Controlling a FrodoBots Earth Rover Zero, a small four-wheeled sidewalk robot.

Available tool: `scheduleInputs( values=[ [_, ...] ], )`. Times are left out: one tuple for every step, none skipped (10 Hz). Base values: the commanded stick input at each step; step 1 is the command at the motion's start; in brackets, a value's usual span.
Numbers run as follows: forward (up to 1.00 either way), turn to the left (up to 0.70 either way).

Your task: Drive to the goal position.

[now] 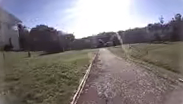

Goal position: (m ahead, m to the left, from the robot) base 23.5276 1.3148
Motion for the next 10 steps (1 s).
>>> scheduleInputs(
  values=[
    [0.7, -0.35],
    [0.7, -0.35],
    [0.7, -0.35],
    [0.7, -0.31],
    [0.7, -0.23],
    [0.7, -0.08],
    [0.7, 0.0],
    [0.7, 0.0],
    [0.7, 0.0],
    [0.7, 0.0]
  ],
)
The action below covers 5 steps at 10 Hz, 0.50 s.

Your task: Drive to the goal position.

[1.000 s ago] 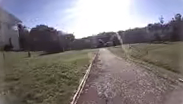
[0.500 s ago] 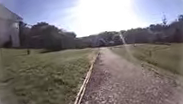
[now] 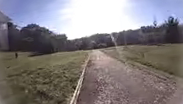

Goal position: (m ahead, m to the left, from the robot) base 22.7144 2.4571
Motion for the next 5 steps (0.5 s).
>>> scheduleInputs(
  values=[
    [0.7, -0.33],
    [0.7, -0.29],
    [0.7, -0.07],
    [0.7, 0.0],
    [0.7, 0.0]
  ],
)
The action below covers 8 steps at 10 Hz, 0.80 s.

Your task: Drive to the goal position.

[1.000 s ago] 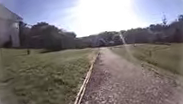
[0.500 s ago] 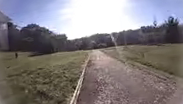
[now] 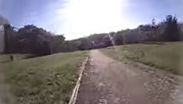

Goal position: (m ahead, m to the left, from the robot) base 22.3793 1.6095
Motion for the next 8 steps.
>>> scheduleInputs(
  values=[
    [0.7, 0.0],
    [0.7, 0.0],
    [0.7, 0.0],
    [0.7, 0.0],
    [0.7, 0.0],
    [0.7, 0.0],
    [0.7, 0.0],
    [0.7, 0.0]
  ],
)
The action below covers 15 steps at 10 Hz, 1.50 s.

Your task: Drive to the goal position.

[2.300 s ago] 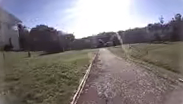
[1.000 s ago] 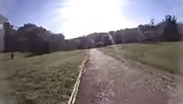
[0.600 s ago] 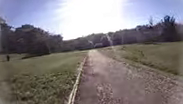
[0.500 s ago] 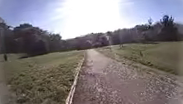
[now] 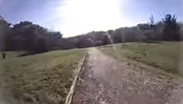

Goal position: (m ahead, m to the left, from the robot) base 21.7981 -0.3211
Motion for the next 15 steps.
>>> scheduleInputs(
  values=[
    [0.7, 0.0],
    [0.7, 0.0],
    [0.7, 0.0],
    [0.7, 0.0],
    [0.7, 0.0],
    [0.7, 0.0],
    [0.7, 0.0],
    [0.7, 0.0],
    [0.7, 0.0],
    [0.7, 0.0],
    [0.7, 0.0],
    [0.7, 0.0],
    [0.7, 0.0],
    [0.7, 0.0],
    [0.7, 0.0]
  ],
)
